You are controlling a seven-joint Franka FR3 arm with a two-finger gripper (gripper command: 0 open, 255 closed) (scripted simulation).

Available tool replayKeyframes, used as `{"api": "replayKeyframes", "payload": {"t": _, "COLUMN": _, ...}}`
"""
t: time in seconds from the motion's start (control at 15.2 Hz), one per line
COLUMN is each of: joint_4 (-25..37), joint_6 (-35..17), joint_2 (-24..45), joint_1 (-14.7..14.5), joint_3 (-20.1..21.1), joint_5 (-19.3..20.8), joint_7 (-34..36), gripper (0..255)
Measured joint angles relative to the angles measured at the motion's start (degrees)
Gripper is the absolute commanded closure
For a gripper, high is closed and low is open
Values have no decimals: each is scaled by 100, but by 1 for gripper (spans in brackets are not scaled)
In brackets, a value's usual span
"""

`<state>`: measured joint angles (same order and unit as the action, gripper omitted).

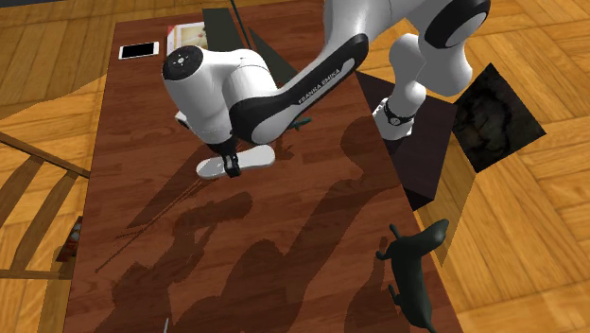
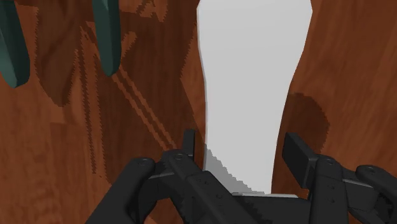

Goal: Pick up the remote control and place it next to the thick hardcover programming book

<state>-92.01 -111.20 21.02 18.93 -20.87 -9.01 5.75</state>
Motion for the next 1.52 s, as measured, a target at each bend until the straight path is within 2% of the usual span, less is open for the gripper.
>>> {"api": "replayKeyframes", "payload": {"t": 0.26, "joint_4": -257, "joint_6": -21, "joint_2": -231, "joint_1": 168, "joint_3": -120, "joint_5": 47, "joint_7": -293, "gripper": 255}}
{"api": "replayKeyframes", "payload": {"t": 0.79, "joint_4": -850, "joint_6": -183, "joint_2": -638, "joint_1": 710, "joint_3": -476, "joint_5": 113, "joint_7": -1216, "gripper": 255}}
{"api": "replayKeyframes", "payload": {"t": 1.52, "joint_4": -888, "joint_6": -171, "joint_2": -601, "joint_1": 1617, "joint_3": -952, "joint_5": -10, "joint_7": -2640, "gripper": 255}}
